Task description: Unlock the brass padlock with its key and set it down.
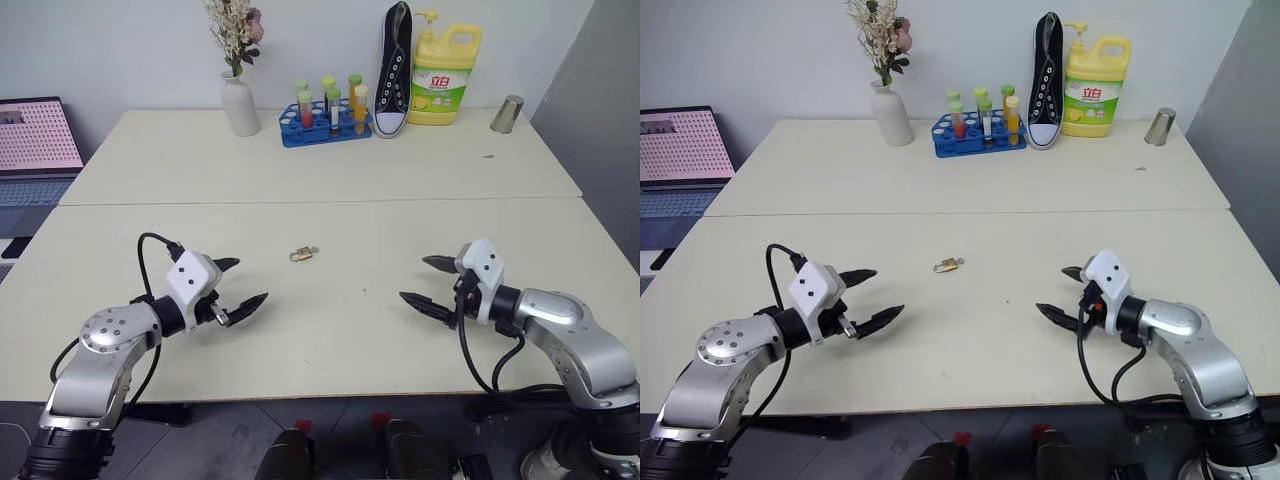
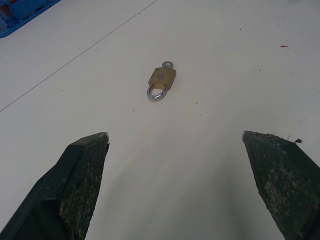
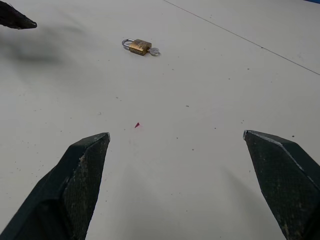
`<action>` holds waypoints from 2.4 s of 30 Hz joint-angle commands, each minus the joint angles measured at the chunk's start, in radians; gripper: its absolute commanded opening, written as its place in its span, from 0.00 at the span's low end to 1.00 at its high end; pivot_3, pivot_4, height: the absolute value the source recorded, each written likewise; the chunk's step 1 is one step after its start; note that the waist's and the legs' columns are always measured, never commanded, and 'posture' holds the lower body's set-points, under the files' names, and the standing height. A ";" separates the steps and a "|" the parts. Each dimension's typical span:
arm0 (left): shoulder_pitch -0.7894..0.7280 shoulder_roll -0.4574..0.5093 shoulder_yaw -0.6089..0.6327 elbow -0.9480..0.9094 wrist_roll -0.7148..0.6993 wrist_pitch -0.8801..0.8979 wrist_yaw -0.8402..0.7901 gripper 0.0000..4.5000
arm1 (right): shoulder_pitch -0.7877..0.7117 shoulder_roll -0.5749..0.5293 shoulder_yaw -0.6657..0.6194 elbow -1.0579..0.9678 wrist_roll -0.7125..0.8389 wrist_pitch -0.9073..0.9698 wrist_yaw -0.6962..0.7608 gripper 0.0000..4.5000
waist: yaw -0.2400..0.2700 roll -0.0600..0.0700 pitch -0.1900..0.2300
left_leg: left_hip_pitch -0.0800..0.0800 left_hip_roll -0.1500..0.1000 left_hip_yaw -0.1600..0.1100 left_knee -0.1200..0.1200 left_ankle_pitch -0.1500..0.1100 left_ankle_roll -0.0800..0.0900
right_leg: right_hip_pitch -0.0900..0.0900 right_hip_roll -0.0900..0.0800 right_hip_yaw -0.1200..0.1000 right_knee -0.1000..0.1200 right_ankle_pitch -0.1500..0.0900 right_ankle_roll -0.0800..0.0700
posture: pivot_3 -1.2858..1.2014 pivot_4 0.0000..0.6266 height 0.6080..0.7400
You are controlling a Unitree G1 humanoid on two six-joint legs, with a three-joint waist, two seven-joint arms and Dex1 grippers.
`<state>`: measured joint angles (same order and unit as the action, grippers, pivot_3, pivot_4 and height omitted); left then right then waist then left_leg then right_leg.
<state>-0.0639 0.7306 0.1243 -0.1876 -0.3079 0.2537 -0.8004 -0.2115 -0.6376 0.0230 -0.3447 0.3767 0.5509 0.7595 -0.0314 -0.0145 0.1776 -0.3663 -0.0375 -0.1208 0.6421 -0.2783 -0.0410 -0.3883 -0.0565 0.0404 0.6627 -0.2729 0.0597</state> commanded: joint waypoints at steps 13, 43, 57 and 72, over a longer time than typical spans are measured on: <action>-0.090 -0.022 -0.017 0.035 -0.039 0.005 -0.074 1.00 | -0.023 0.040 0.033 -0.058 0.016 0.053 -0.021 1.00 | 0.002 0.000 0.000 | 0.000 0.000 0.000 0.000 0.000 0.000 | 0.000 0.000 0.000 0.000 0.000 0.000 | 0.52 0.24 1.00; -0.909 -0.317 -0.291 1.387 0.376 -0.453 -0.254 0.96 | -0.054 0.151 -0.046 -0.345 0.185 0.568 -0.342 1.00 | -0.001 -0.004 0.001 | -0.020 -0.004 -0.003 0.005 0.002 -0.003 | -0.018 -0.001 -0.004 0.005 0.001 0.000 | 0.52 0.24 1.00; -0.862 -0.252 -0.367 1.343 0.473 -0.361 -0.328 0.22 | -0.083 0.157 -0.048 -0.325 0.205 0.560 -0.358 1.00 | -0.026 -0.005 -0.003 | -0.012 -0.003 -0.003 0.006 0.001 0.001 | -0.017 0.001 -0.001 0.016 0.000 0.000 | 0.52 0.24 1.00; -0.491 -0.273 -0.256 0.567 0.274 -0.790 -0.307 0.22 | -0.023 0.078 -0.034 -0.381 0.244 0.403 -0.213 1.00 | -0.003 -0.005 -0.008 | -0.016 -0.002 -0.005 0.009 0.001 0.000 | -0.018 -0.001 0.000 0.015 0.000 0.000 | 0.52 0.24 1.00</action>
<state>-0.5630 0.4546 -0.1408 0.4898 -0.0361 -0.3888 -1.1406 -0.2425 -0.5491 0.0027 -0.6725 0.5821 0.9871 0.5067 -0.0344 -0.0197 0.1695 -0.3823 -0.0388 -0.1259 0.6508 -0.2776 -0.0407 -0.4067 -0.0582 0.0402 0.6771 -0.2727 0.0592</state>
